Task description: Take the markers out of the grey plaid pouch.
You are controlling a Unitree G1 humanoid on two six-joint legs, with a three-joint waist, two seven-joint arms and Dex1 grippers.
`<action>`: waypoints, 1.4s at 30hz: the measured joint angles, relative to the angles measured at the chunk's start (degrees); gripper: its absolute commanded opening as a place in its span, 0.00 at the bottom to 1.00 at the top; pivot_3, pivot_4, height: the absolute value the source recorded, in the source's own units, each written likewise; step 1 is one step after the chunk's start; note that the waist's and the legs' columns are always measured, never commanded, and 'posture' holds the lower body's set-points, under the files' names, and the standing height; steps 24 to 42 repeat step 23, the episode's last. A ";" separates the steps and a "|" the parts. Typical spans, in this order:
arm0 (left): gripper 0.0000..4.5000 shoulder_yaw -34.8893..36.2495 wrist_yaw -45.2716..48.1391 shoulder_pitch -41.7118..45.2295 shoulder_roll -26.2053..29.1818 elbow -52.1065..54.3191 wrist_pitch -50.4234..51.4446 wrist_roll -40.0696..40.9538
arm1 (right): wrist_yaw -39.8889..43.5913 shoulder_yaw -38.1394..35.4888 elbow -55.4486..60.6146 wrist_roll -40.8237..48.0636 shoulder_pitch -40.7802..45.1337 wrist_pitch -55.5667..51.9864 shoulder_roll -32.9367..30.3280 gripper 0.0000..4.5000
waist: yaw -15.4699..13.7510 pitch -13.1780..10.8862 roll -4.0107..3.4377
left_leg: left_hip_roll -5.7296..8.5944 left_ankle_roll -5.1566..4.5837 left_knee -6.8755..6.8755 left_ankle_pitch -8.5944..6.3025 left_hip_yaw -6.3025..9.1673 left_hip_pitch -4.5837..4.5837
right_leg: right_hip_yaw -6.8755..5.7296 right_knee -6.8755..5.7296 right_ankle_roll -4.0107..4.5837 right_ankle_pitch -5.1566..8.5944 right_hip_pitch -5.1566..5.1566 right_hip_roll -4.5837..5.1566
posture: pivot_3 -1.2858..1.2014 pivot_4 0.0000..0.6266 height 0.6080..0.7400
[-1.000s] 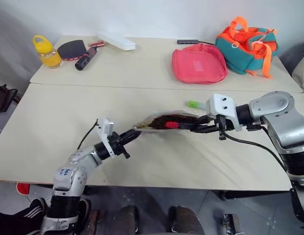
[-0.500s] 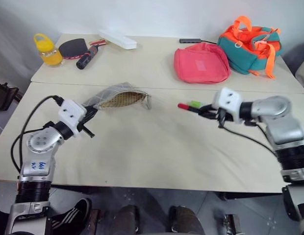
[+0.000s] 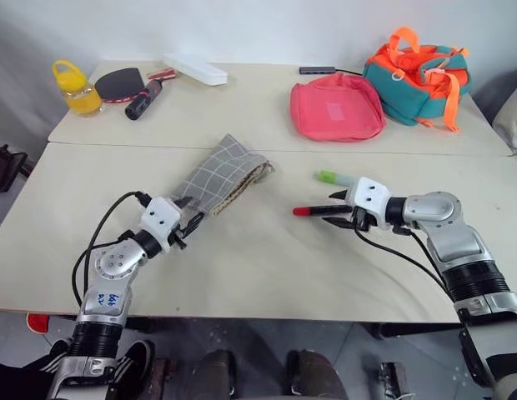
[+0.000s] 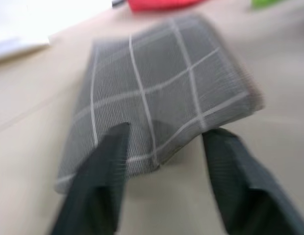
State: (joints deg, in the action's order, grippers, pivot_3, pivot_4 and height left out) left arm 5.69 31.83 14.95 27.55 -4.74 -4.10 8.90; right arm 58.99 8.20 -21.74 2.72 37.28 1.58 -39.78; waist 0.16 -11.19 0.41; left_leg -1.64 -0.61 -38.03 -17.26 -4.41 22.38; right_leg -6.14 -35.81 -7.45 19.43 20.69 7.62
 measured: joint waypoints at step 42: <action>0.76 16.27 1.44 -23.93 1.71 17.01 10.96 13.29 | 0.67 -18.47 14.34 18.63 -25.10 -2.93 2.03 0.78 | -0.03 -0.01 -0.03 | -0.08 -0.01 0.10 -0.15 -0.03 -0.17 | 0.13 0.27 0.07 -0.04 -0.07 0.05 | 0.52 0.24 1.00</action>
